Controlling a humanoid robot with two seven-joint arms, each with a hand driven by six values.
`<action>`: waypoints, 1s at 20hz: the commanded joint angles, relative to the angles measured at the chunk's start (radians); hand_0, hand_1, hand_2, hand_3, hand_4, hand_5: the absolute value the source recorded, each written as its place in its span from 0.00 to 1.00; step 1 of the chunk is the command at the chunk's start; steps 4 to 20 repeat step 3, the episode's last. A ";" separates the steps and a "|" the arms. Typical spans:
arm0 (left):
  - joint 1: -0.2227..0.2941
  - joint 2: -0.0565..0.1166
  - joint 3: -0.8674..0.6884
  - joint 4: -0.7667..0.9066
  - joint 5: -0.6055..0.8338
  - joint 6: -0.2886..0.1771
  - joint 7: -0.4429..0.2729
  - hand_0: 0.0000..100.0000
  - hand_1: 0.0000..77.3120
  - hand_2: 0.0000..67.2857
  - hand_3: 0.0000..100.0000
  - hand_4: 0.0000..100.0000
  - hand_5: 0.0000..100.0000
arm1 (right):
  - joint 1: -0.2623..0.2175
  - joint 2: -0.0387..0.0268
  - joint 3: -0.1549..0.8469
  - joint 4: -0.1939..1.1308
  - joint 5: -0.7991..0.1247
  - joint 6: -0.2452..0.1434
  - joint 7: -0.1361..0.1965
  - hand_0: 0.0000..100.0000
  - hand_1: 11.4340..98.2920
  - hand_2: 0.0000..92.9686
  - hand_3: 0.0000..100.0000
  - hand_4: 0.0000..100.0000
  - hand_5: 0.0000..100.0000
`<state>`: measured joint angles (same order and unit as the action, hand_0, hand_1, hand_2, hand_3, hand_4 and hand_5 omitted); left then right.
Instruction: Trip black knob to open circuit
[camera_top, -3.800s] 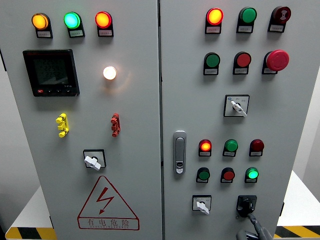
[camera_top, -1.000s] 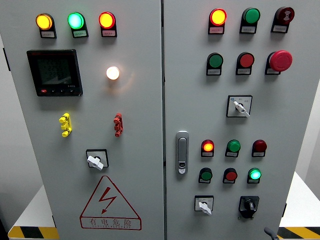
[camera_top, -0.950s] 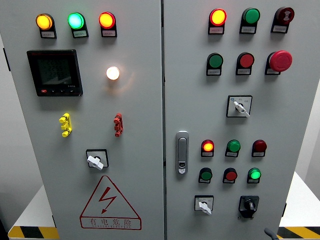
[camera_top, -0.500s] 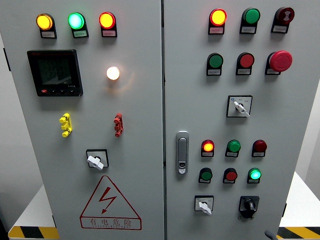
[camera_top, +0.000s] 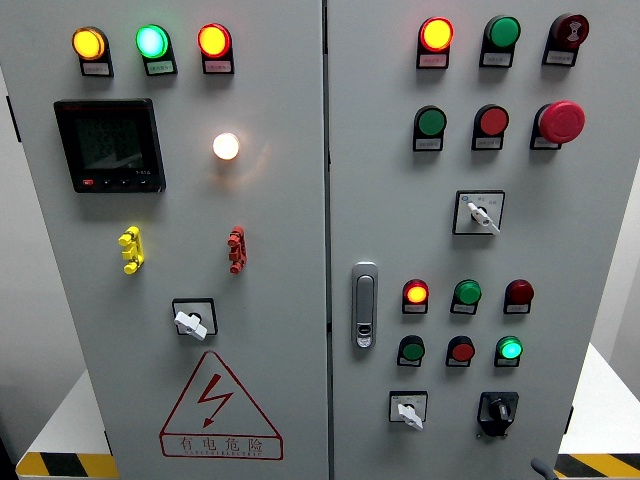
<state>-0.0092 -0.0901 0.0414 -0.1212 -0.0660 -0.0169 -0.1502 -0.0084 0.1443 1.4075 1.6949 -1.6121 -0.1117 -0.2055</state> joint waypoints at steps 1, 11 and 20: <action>0.000 0.000 0.000 0.000 0.000 0.000 0.000 0.00 0.04 0.19 0.21 0.07 0.02 | 0.002 0.0014 0.001 0.000 -0.011 -0.003 0.000 1.00 0.46 0.14 0.30 0.27 0.43; 0.000 0.001 0.000 0.000 0.000 0.000 0.000 0.00 0.04 0.19 0.21 0.07 0.02 | 0.002 0.0014 0.001 0.000 -0.011 -0.003 0.000 1.00 0.46 0.14 0.30 0.27 0.42; 0.000 0.001 0.000 0.000 0.000 0.000 0.000 0.00 0.04 0.19 0.21 0.07 0.02 | 0.002 0.0014 0.001 0.000 -0.011 -0.003 0.000 1.00 0.46 0.14 0.30 0.27 0.42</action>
